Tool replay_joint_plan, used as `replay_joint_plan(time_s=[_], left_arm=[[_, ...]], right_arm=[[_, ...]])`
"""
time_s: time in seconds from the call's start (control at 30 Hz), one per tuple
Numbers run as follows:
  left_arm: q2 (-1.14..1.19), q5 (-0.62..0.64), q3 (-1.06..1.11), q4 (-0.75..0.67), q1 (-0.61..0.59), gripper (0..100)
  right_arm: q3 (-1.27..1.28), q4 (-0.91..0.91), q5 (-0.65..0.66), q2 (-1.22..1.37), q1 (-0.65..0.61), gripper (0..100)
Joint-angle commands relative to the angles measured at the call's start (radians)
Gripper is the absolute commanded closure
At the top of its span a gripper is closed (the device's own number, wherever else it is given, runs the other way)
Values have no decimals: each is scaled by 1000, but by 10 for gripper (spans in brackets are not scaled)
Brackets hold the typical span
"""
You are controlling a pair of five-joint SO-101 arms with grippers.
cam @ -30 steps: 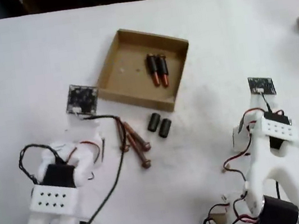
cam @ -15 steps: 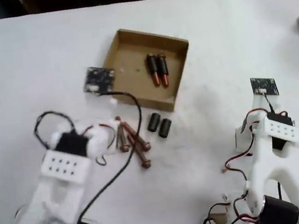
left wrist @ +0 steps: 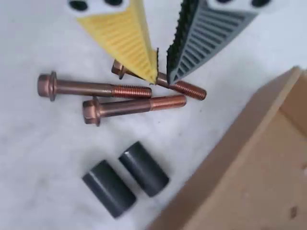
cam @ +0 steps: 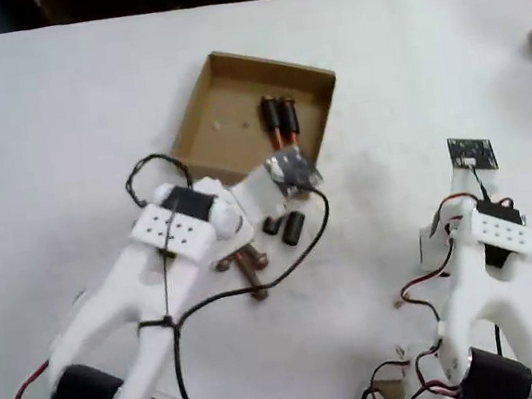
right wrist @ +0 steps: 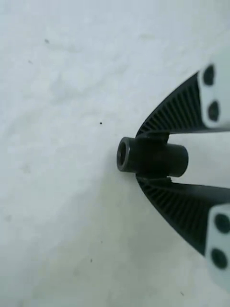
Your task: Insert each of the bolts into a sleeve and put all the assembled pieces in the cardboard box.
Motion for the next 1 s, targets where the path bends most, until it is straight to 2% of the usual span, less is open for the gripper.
replay_joint_plan(time_s=[0.0,0.1,0.3,0.43,0.8,0.97], left_arm=[[1,-264,-20,31,5,936],[2,-302,0,60,59,919],[4,-397,-3,192,117,781],[5,-468,-9,193,119,799],[8,-466,-114,172,119,801],[15,-437,-110,92,114,821]], right_arm=[[9,-44,12,-31,2,981],[11,-48,12,-31,2,981],[11,-48,12,-31,2,981],[11,-48,12,-31,2,981],[11,-45,74,-31,1,981],[11,-45,75,-31,1,981]])
